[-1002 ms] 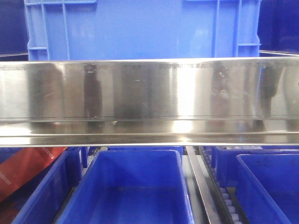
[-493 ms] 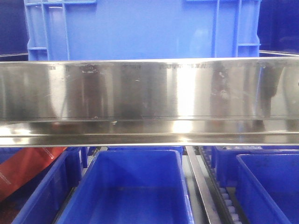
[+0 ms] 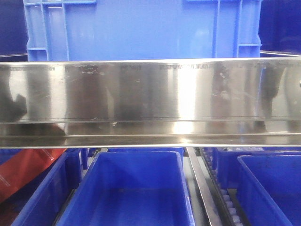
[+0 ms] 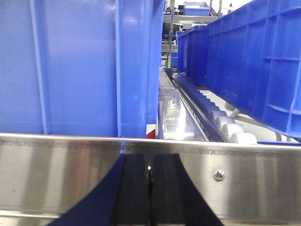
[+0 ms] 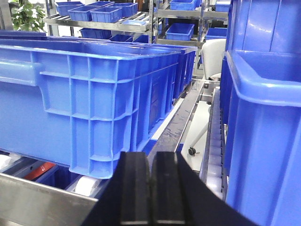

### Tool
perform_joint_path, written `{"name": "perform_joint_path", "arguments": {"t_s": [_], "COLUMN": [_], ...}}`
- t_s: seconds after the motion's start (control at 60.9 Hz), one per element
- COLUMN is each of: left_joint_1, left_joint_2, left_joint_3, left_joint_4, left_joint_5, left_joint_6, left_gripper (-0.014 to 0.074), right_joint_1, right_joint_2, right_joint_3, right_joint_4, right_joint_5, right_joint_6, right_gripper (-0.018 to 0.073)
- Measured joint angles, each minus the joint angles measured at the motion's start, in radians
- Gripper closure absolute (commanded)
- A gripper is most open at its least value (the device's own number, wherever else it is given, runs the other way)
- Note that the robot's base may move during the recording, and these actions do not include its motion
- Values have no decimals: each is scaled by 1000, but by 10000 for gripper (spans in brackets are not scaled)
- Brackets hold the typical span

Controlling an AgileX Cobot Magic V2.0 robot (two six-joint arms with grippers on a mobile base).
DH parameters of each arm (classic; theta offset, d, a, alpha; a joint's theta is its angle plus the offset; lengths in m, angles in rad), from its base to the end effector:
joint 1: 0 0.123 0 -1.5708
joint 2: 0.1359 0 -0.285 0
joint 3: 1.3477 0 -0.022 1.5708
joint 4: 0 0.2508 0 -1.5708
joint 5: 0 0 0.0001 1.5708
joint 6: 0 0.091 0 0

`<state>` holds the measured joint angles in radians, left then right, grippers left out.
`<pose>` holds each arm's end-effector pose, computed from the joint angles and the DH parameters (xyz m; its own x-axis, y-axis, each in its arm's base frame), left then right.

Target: Place cylindrical capacitor in blue bin on shelf

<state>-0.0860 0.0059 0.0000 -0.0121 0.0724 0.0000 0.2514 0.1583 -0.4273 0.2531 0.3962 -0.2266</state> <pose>0.0568 -0.0050 0.2063 0.0078 -0.0128 -0.9999 0.0869 0.9961 -0.0121 0.0416 0.0198 0.3110 -0.0303 0.0001 -0.9995 -0.3409 0.9400 0.0104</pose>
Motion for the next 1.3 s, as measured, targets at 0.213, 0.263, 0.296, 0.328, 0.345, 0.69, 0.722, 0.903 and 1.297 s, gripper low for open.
{"name": "perform_joint_path", "arguments": {"t_s": [0.213, 0.263, 0.296, 0.328, 0.345, 0.69, 0.722, 0.903, 1.297], "left_joint_1": [0, 0, 0, 0, 0, 0, 0, 0, 0], "left_joint_2": [0, 0, 0, 0, 0, 0, 0, 0, 0], "left_joint_3": [1, 1, 1, 1, 1, 1, 1, 1, 1], "left_joint_4": [0, 0, 0, 0, 0, 0, 0, 0, 0], "left_joint_5": [-2, -2, -2, -2, -2, -2, -2, -2, -2], "left_joint_6": [0, 0, 0, 0, 0, 0, 0, 0, 0], "left_gripper": [708, 708, 708, 708, 708, 708, 708, 708, 708], "right_joint_1": [0, 0, 0, 0, 0, 0, 0, 0, -214], "right_joint_2": [0, 0, 0, 0, 0, 0, 0, 0, -30], "right_joint_3": [0, 0, 0, 0, 0, 0, 0, 2, 122], "right_joint_4": [0, 0, 0, 0, 0, 0, 0, 0, -75], "right_joint_5": [0, 0, 0, 0, 0, 0, 0, 0, -156], "right_joint_6": [0, 0, 0, 0, 0, 0, 0, 0, 77], "right_gripper": [693, 693, 693, 693, 693, 693, 693, 693, 693]}}
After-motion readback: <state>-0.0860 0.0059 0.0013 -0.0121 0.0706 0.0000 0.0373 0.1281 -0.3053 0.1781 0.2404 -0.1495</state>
